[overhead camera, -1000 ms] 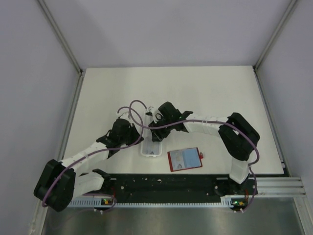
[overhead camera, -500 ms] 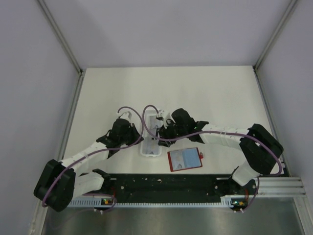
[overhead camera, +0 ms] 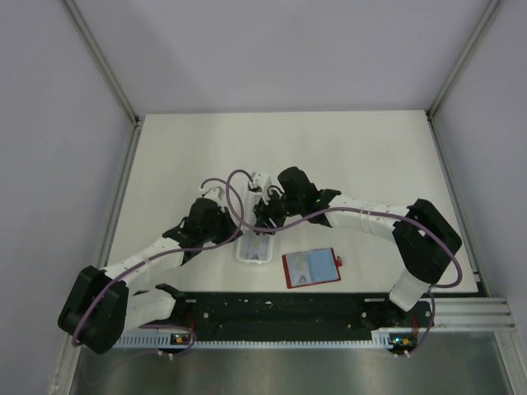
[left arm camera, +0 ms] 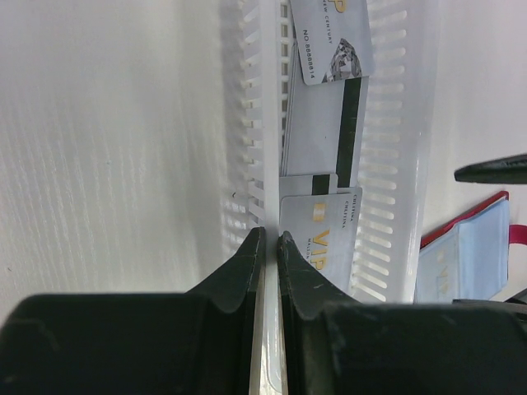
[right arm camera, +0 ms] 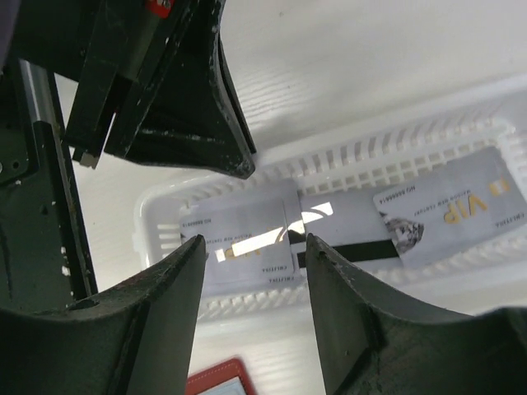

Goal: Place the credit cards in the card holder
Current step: Pick up the credit card from the storage box.

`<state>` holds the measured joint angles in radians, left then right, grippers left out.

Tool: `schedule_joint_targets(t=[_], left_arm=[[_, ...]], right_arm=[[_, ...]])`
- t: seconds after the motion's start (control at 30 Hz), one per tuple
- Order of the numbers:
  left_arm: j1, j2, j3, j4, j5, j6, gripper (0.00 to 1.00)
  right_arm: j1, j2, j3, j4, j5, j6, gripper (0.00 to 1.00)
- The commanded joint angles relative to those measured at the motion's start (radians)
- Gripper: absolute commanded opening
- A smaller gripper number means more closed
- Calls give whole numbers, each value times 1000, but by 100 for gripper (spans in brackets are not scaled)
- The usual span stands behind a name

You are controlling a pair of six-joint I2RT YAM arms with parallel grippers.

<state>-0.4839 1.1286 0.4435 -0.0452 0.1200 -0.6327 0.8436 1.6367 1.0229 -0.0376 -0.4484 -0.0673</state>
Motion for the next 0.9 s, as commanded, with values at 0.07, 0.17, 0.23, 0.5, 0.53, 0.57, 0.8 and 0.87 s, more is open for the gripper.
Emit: schedule_joint_targets(t=[0.07,0.17,0.23,0.5,0.53,0.57,0.8,0.87], left_arm=[[4,16,24,22,26,39,0],[4,20,26,30,41,44,0],[2,20,24,31,49,47,0],[4,11,26,38,75,62,0],[2,13,27,38,78,62,0],[2,14,29,36,79,62,0],[4,8,31,38,73,57,0],[2,0,26,38,66,48,0]], right_arm=[[-26,132,135,-22,-134,-115,54],[-31,189,184,-62,-180,-149,55],[-31,219,207,-82,-206,-163,55],[-31,314,282,-130,-262,-200,56],[-29,319,289,-131,-265,-200,56],[-31,327,293,-136,-260,-204,56],[-31,360,301,-159,-237,-212,56],[-31,362,299,-160,-236,-206,56]])
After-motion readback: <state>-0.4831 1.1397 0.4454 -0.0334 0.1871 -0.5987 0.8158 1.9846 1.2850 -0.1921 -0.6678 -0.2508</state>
